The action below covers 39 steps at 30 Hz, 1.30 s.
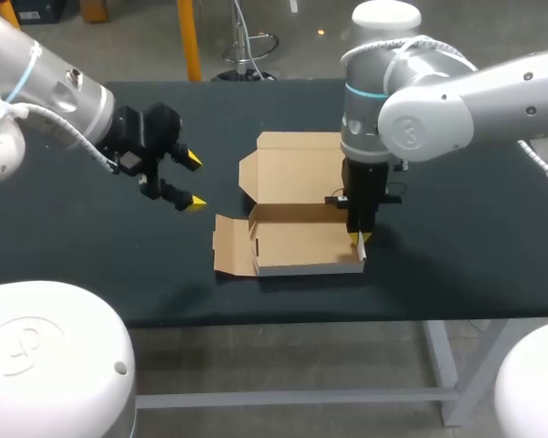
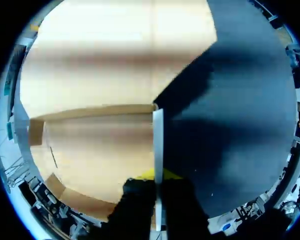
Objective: Assemble the packaging by folding the flat box into shape, placing the metal phone stand inside, and closing the box properly
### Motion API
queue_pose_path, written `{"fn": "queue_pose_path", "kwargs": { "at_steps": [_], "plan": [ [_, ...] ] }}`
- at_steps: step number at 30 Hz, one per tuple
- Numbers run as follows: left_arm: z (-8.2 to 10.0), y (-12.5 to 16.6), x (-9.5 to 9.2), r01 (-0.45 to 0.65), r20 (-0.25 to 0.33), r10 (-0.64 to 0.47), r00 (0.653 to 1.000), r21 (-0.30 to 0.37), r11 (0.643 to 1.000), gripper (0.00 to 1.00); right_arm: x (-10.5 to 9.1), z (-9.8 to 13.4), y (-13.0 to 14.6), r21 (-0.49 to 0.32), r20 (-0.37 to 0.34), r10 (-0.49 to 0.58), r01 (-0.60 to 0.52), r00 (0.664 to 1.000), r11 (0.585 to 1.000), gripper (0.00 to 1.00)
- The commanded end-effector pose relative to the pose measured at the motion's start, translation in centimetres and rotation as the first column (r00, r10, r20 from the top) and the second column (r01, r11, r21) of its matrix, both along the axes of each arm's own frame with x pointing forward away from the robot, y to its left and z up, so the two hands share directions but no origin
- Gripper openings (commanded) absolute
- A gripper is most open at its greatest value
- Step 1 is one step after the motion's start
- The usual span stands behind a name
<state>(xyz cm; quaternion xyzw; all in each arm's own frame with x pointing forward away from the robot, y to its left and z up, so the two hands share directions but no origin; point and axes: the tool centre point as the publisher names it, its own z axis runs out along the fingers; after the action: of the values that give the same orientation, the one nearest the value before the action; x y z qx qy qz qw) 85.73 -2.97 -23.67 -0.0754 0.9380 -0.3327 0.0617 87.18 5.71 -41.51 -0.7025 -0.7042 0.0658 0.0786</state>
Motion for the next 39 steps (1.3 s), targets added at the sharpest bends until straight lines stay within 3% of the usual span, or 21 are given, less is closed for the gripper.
{"fn": "queue_pose_path", "kwargs": {
  "at_steps": [1, 7, 9, 10, 11, 12, 24, 25, 27, 28, 30, 31, 35, 39],
  "plan": [
    [-1.0, -0.2, -1.3, -0.371, -0.2, 0.359, 0.912, -0.028, 0.928, 1.0, 0.2, 0.0, 0.0, -0.001, -0.006, 0.002, -0.002, 1.0, 1.0, 0.0],
    [-2.9, 0.3, -2.3, -0.595, -0.42, 0.522, 0.742, -0.056, 0.801, 1.0, 0.2, 0.0, 0.0, -0.001, -0.006, 0.002, -0.002, 1.0, 1.0, 0.0],
    [-3.3, 0.5, -2.2, -0.692, -0.496, 0.594, 0.634, -0.022, 0.721, 1.0, 0.2, 0.0, 0.0, -0.001, -0.006, 0.002, -0.002, 1.0, 1.0, 0.0],
    [-3.4, 0.6, -2.1, -0.699, -0.531, 0.583, 0.615, -0.024, 0.715, 1.0, 0.2, 0.0, 0.0, -0.001, -0.006, 0.002, -0.002, 1.0, 1.0, 0.0],
    [-3.7, 0.7, -2.0, -0.728, -0.555, 0.619, 0.556, 0.034, 0.685, 1.0, 0.2, 0.0, 0.0, -0.001, -0.006, 0.002, -0.002, 1.0, 1.0, 0.0],
    [-4.0, 0.5, -1.8, -0.742, -0.531, 0.662, 0.529, 0.089, 0.664, 1.0, 0.2, 0.0, 0.0, -0.001, -0.006, 0.002, -0.002, 1.0, 1.0, 0.0],
    [-4.0, 0.5, -1.8, -0.742, -0.531, 0.662, 0.529, 0.089, 0.664, 1.0, 0.2, 0.0, 0.0, -0.001, -0.006, 0.002, -0.002, 1.0, 1.0, 0.0],
    [-3.8, 0.5, -1.5, -0.741, -0.555, 0.654, 0.514, 0.097, 0.665, 1.0, 0.2, 0.0, 0.0, -0.001, -0.006, 0.002, -0.002, 1.0, 1.0, 0.0],
    [-3.7, 0.4, -1.0, -0.767, -0.593, 0.658, 0.463, 0.103, 0.633, 1.0, 0.2, 0.0, 0.0, -0.001, -0.006, 0.002, -0.002, 1.0, 1.0, 0.0],
    [-3.8, 0.4, -0.9, -0.764, -0.6, 0.653, 0.463, 0.103, 0.637, 1.0, 0.2, 0.0, 0.0, -0.001, -0.006, 0.002, -0.002, 1.0, 1.0, 0.0],
    [-4.5, 0.2, -0.6, -0.781, -0.627, 0.652, 0.425, 0.11, 0.615, 1.0, 0.2, 0.0, 0.0, -0.001, -0.006, 0.002, -0.002, 1.0, 1.0, 0.0],
    [-4.9, 0.2, -0.5, -0.775, -0.636, 0.641, 0.429, 0.105, 0.623, 1.0, 0.2, 0.0, 0.0, -0.001, -0.006, 0.002, -0.002, 1.0, 1.0, 0.0],
    [-6.8, -0.2, 0.1, -0.769, -0.7, 0.605, 0.38, 0.125, 0.627, 1.0, 0.2, 0.0, 0.0, -0.001, -0.006, 0.002, -0.002, 1.0, 1.0, 0.0],
    [-8.1, -0.8, 0.2, -0.741, -0.713, 0.584, 0.388, 0.135, 0.657, 1.0, 0.2, 0.0, 0.0, -0.001, -0.006, 0.002, -0.002, 1.0, 1.0, 0.0]
  ]
}}
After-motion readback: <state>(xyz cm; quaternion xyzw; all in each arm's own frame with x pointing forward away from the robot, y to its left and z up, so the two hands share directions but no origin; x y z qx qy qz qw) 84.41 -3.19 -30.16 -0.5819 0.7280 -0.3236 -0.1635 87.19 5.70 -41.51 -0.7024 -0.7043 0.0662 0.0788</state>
